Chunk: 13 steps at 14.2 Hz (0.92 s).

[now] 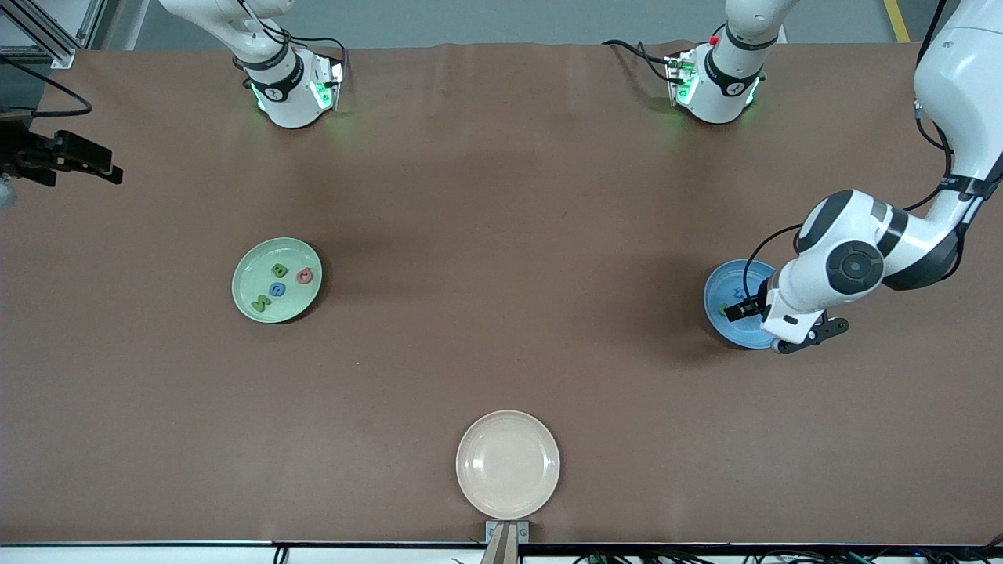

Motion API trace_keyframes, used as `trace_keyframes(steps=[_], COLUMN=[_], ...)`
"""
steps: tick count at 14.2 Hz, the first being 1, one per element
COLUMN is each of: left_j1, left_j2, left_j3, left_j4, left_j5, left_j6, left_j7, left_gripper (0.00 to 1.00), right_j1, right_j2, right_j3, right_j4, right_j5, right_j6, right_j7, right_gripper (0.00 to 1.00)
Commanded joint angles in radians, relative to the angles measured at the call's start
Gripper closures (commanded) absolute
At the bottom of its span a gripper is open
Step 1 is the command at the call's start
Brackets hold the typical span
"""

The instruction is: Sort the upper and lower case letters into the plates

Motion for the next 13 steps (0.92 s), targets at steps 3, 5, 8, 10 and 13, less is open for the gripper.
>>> trace_keyframes(steps=[3,5,8,10,13], left_j1=[-0.319,-0.494,-0.756,-0.867,-0.825], left_j2=[-0.201,-0.261,-0.314,-0.341,-0.43], left_j3=[0.327,0.526,0.822,0.961,0.97], left_j4=[0.059,0.059,0.058,0.058,0.052], left_j5=[-0.33,-0.47,-0.657,-0.714,-0.707], left_j6=[-0.049,-0.049,-0.049,-0.049,-0.052], left_j7=[0.249,0.342,0.472,0.515,0.592], left_gripper=[0.03,0.03,0.03,0.03,0.03], right_j1=[-0.019,-0.019,-0.021,-0.022,-0.034], right_j2=[-0.095,-0.095,-0.086,-0.086,-0.084], right_j3=[0.017,0.017,0.017,0.017,0.039], right_j4=[-0.089,-0.082,-0.013,0.006,0.006], right_j5=[-0.012,-0.01,-0.01,-0.01,-0.008], right_j6=[0.02,0.023,0.011,0.001,-0.002], right_j7=[0.015,0.015,0.012,0.014,0.014], right_gripper=[0.0,0.0,0.0,0.0,0.0])
